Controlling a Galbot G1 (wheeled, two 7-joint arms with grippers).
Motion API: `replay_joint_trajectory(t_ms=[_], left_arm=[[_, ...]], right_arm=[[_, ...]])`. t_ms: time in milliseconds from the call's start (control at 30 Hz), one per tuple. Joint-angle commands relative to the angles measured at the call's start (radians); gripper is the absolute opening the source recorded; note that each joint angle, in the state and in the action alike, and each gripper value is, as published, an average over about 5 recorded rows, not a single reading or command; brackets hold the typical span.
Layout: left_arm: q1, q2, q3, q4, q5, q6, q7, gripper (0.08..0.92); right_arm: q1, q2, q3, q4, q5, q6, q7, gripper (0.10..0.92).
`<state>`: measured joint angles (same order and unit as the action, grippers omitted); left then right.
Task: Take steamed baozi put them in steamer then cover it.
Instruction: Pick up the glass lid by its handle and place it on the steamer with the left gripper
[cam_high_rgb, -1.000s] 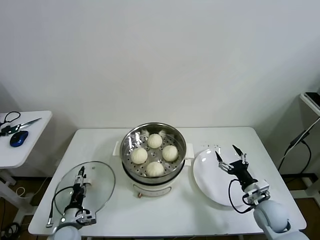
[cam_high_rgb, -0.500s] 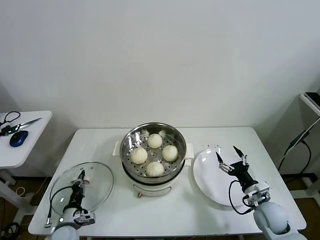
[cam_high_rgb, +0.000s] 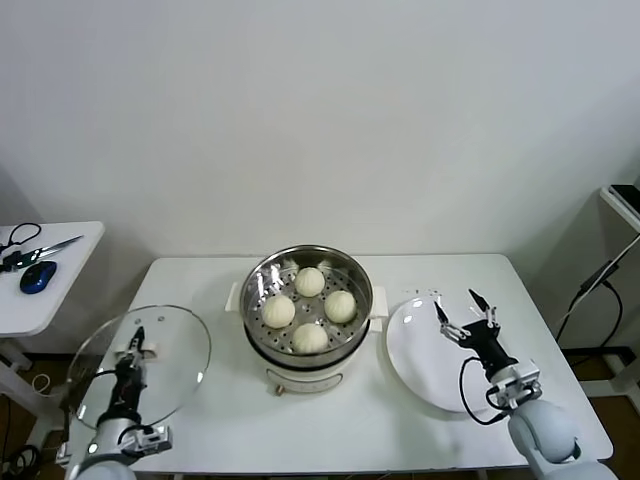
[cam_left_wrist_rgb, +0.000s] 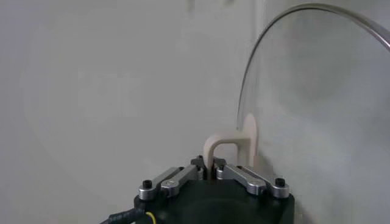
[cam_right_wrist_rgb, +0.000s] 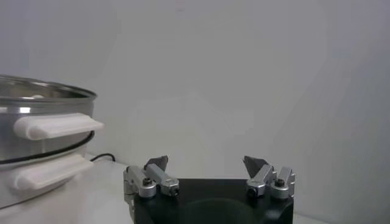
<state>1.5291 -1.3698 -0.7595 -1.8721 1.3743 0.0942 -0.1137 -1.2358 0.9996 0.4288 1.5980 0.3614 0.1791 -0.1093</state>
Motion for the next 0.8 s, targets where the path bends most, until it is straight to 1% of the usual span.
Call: replay_joint_trajectory(t_ms=[33,167,233,300,367,500,567,633,700,800], left_arm=[[0.124,0.102,0.018,-0.328,-0.072,0.261,0.003,0.15],[0.095,0.191,0.075,-0.347,-0.102,0.326,-0.005,0.15],[0.063,0.239,0.136,-0.333,-0.103,0.353,-0.024,0.15],[0.018,0.28,0.222,-0.324,-0.113,0.392,-0.023,0.15],[-0.048,0.323,0.322,-0.326,-0.129,0.445,0.012,0.15],[-0.262,0.41,0.55,-0.324,-0.161,0.581,0.129,0.15],[-0.358,0.416,0.64,-0.31,-0.156,0.629,0.184,0.15],[-0.443,0.398,0.717,-0.29,-0.128,0.666,0.248,0.15],[-0.501,0.36,0.773,-0.27,-0.08,0.684,0.321,0.15],[-0.544,0.278,0.835,-0.232,0.001,0.691,0.408,0.15]], right_arm=[[0.019,-0.006,-0.003,-0.024,-0.004,0.003,-0.003,0.823],[0.036,-0.015,-0.008,-0.041,-0.008,0.001,-0.013,0.823],[0.042,-0.02,-0.01,-0.046,-0.018,-0.005,-0.034,0.823],[0.046,-0.025,-0.012,-0.049,-0.029,-0.014,-0.053,0.823],[0.053,-0.026,-0.019,-0.052,-0.036,-0.02,-0.058,0.823],[0.065,-0.011,-0.029,-0.062,-0.041,-0.023,-0.055,0.823],[0.067,-0.003,-0.03,-0.068,-0.046,-0.022,-0.052,0.823],[0.068,0.003,-0.029,-0.076,-0.051,-0.018,-0.049,0.823],[0.069,0.005,-0.026,-0.085,-0.054,-0.015,-0.046,0.823],[0.069,0.004,-0.019,-0.098,-0.055,-0.009,-0.044,0.823]])
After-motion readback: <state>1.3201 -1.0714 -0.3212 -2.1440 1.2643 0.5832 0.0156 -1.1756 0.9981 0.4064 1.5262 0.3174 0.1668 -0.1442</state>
